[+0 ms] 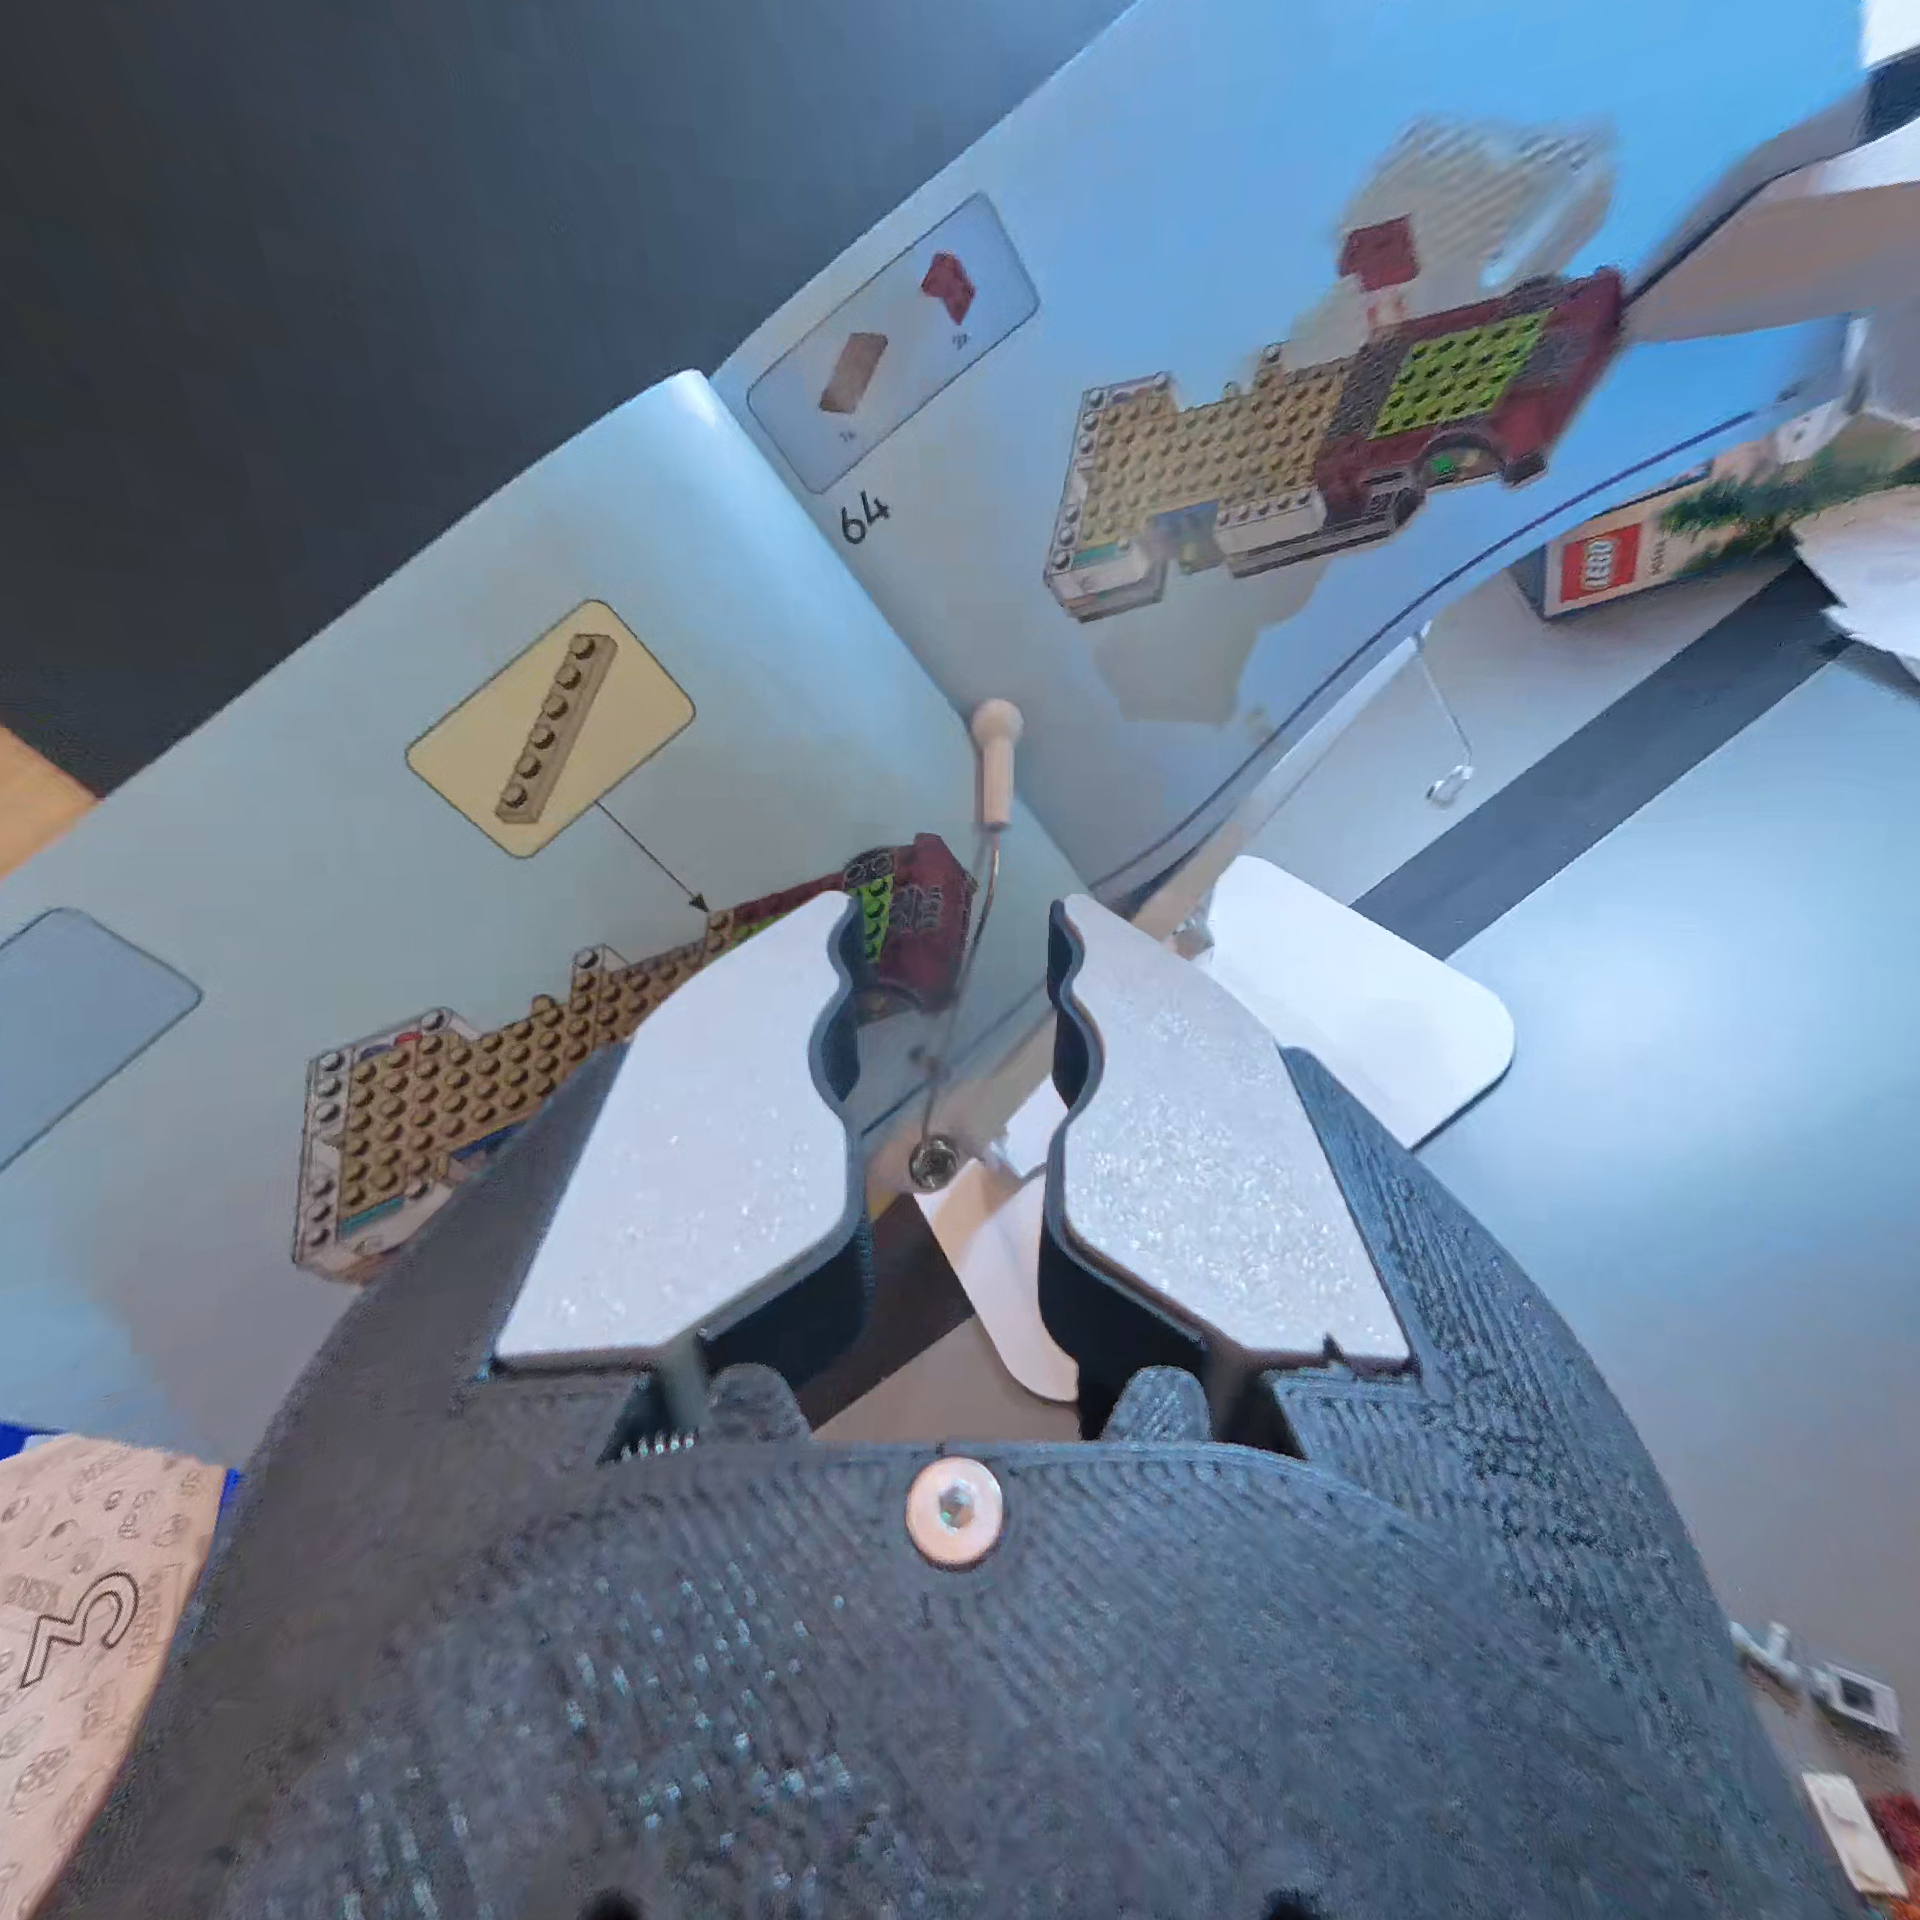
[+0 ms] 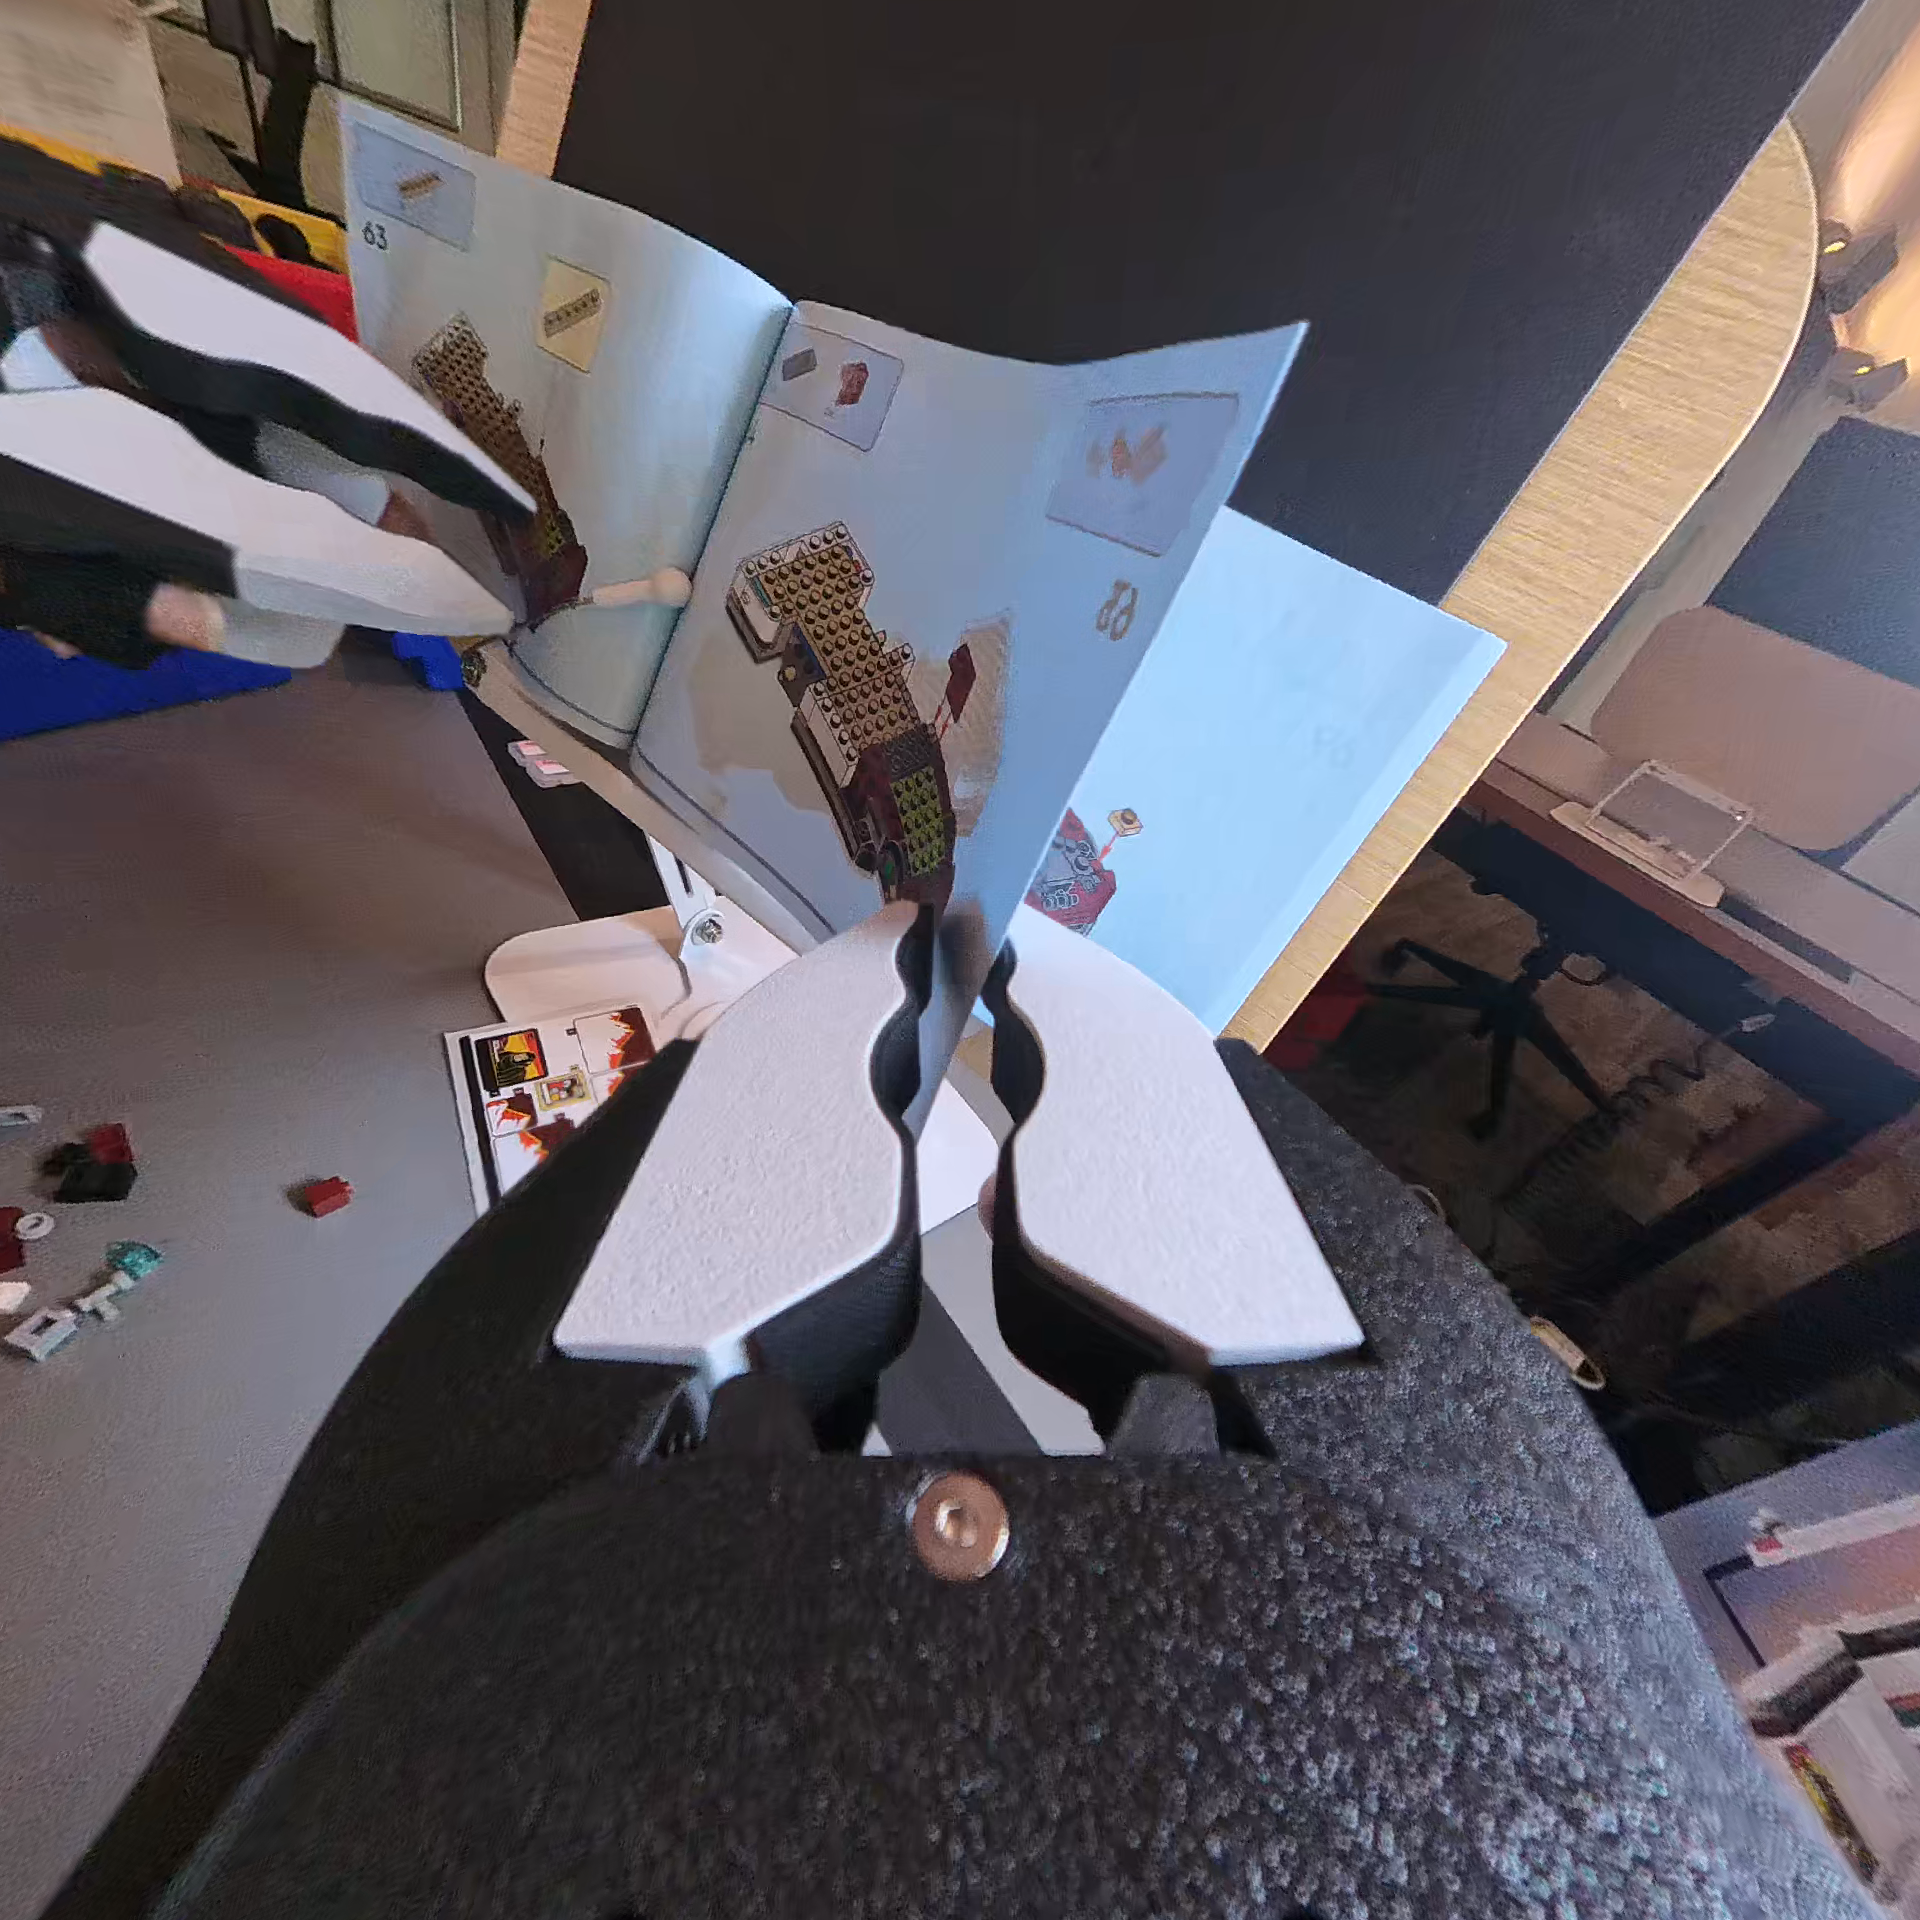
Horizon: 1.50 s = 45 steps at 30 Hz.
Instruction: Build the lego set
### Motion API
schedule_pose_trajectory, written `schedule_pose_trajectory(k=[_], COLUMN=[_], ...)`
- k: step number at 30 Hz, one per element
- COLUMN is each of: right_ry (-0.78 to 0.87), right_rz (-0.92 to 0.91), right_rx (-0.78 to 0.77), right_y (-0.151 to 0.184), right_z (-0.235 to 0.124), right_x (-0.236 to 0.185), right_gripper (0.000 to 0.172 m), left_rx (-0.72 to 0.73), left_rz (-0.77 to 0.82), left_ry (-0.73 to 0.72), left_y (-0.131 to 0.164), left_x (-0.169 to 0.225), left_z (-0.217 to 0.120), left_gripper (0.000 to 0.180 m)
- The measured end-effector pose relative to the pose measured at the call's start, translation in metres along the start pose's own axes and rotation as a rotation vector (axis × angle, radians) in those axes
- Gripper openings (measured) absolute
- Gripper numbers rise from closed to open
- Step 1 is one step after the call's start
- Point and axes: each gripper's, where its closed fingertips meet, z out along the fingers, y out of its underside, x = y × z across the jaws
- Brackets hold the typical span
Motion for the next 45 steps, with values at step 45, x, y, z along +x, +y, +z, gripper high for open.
schedule_pose_trajectory(k=[45], right_ry=[-0.381], right_rz=[-0.01], right_rx=[0.062], right_y=[-0.048], right_z=[0.001], right_x=[-0.133], right_gripper=[0.0], left_rx=[0.403], left_rz=[-0.565], left_ry=[0.545], left_y=[-0.084], left_x=[0.077], left_z=[-0.057], left_gripper=[0.05])
